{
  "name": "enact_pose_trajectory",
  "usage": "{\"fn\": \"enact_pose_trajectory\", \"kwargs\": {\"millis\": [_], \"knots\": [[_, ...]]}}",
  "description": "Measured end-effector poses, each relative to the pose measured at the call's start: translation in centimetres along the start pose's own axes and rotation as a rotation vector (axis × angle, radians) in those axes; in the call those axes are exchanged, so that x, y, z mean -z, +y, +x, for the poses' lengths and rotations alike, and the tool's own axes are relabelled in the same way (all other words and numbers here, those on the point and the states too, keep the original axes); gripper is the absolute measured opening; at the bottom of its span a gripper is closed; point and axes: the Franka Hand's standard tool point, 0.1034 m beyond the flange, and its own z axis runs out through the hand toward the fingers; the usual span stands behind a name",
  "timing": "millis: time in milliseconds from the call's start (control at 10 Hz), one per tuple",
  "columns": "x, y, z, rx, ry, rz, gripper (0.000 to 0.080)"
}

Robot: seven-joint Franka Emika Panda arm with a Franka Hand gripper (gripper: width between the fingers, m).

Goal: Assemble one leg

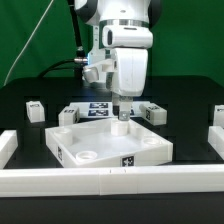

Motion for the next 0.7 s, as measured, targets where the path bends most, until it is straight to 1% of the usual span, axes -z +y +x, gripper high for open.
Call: {"fn": "enact_pose_trajectory", "kwargs": {"millis": [100, 200, 400, 700], "knots": [[0.0, -0.1, -0.7, -0.006, -0.008, 0.001, 0.0649], [0.0, -0.2, -1.8, -0.009, -0.019, 0.003, 0.0649], [-0.3, -0.7, -4.9, 0.048, -0.041, 0.020, 0.0649], [-0.3, -0.7, -4.9, 0.035, -0.040, 0.020, 0.0649]]}}
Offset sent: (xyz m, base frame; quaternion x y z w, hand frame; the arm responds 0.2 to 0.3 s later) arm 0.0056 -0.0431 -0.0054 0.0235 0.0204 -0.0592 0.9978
